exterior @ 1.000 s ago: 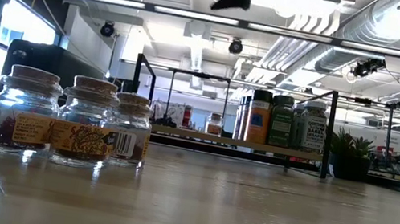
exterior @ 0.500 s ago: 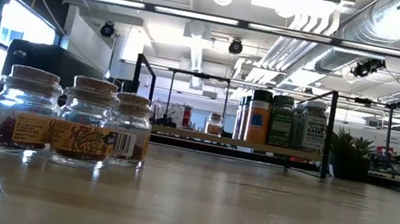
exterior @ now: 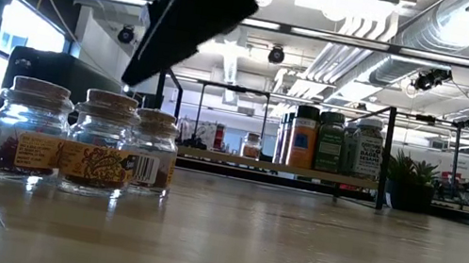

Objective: Shelf spices
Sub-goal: Put the brown seasoning bottle on the shelf and align it with the other brown seasoning bottle

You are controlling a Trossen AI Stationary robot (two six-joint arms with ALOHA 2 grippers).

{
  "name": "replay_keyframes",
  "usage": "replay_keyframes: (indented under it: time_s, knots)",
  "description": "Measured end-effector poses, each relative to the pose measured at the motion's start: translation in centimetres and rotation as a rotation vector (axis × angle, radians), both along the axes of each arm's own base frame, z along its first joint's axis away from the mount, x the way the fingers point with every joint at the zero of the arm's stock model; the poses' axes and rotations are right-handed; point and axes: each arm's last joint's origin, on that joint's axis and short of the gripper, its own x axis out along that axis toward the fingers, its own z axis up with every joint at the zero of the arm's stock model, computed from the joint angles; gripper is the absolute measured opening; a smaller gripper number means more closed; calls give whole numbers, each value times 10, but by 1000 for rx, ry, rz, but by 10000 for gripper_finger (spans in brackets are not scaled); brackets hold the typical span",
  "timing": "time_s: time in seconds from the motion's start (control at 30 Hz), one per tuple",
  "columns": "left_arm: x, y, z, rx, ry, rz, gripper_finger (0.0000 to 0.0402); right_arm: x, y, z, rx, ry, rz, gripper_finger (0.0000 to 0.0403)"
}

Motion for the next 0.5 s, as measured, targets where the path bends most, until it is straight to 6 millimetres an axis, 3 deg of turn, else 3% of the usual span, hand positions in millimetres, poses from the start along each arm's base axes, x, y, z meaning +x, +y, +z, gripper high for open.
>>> replay_keyframes:
  time_s: [0.2, 0.5]
  knots:
    - [1, 0, 0, 1, -3, 15, 3, -1, -7, -21, -75, 73, 57, 271]
    - [4, 1, 0, 18, -7, 81, 3, 5, -38, -20, -132, 46, 70, 271]
